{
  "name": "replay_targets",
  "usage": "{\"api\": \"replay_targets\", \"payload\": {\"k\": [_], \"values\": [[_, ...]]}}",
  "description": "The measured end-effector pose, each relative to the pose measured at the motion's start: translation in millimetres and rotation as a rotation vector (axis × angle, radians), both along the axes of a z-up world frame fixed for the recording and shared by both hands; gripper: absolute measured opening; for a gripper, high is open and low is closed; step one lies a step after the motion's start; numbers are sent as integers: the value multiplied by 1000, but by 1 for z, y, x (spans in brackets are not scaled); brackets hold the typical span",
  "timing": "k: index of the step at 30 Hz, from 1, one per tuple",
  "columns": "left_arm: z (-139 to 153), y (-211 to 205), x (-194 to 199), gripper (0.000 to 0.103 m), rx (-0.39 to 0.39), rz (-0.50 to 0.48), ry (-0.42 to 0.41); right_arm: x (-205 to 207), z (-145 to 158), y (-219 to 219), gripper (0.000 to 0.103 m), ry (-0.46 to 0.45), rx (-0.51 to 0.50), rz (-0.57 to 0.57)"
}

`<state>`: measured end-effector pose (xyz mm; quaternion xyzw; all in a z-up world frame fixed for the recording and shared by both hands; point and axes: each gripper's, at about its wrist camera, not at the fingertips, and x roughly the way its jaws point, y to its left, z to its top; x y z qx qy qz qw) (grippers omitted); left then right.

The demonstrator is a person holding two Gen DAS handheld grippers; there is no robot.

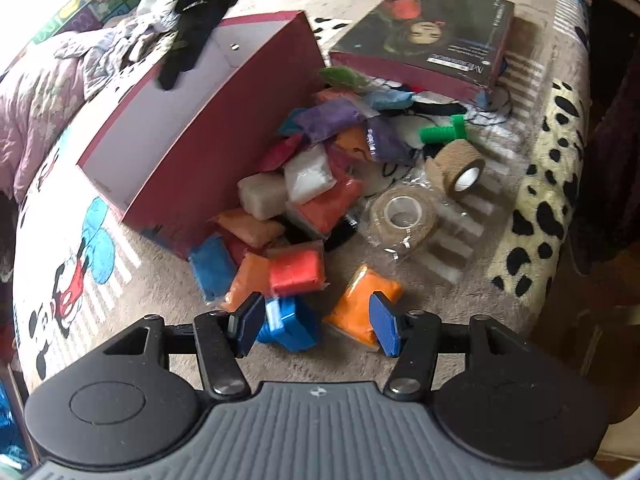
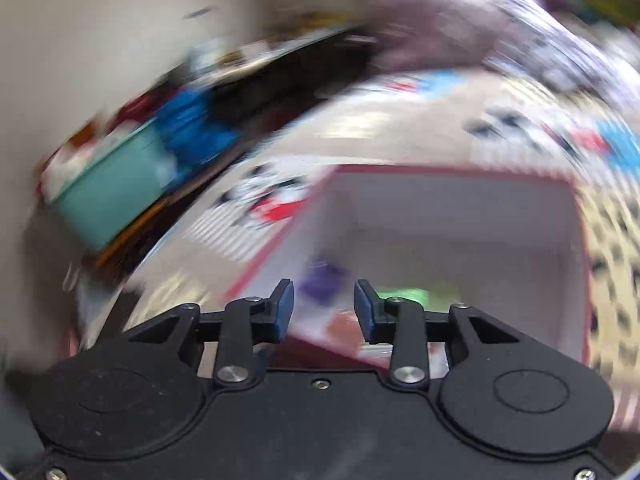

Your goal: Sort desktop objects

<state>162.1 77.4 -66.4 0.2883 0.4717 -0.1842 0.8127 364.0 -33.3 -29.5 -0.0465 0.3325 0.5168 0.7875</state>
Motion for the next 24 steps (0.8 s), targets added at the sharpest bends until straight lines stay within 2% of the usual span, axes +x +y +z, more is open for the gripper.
{"api": "replay_targets", "payload": {"k": [1, 4, 7, 10, 12, 17, 18, 19, 24], "values": [[1, 2, 1, 56, -9, 10, -1, -13, 2, -2, 44, -16, -19, 71], [6, 5, 3, 56, -39, 34, -5, -50, -9, -12, 47, -13, -113, 238], [9, 2, 4, 56, -29, 35, -17, -85, -33, -20, 52, -54, -288, 378], [12, -4, 7, 56, -19, 32, -22, -113, -59, -28, 57, -119, -468, 471], [13, -9, 10, 56, -13, 28, -24, -125, -73, -33, 57, -170, -547, 485], [12, -21, 16, 56, 6, 10, -27, -120, -87, -39, 55, -139, -549, 409], [11, -23, 16, 56, 11, 5, -26, -118, -88, -39, 37, -133, -550, 404], [10, -25, 17, 56, 16, 0, -24, -117, -89, -39, 25, -135, -557, 404], [4, -28, 19, 56, 29, -9, -13, -110, -82, -43, 25, -164, -537, 370]]}}
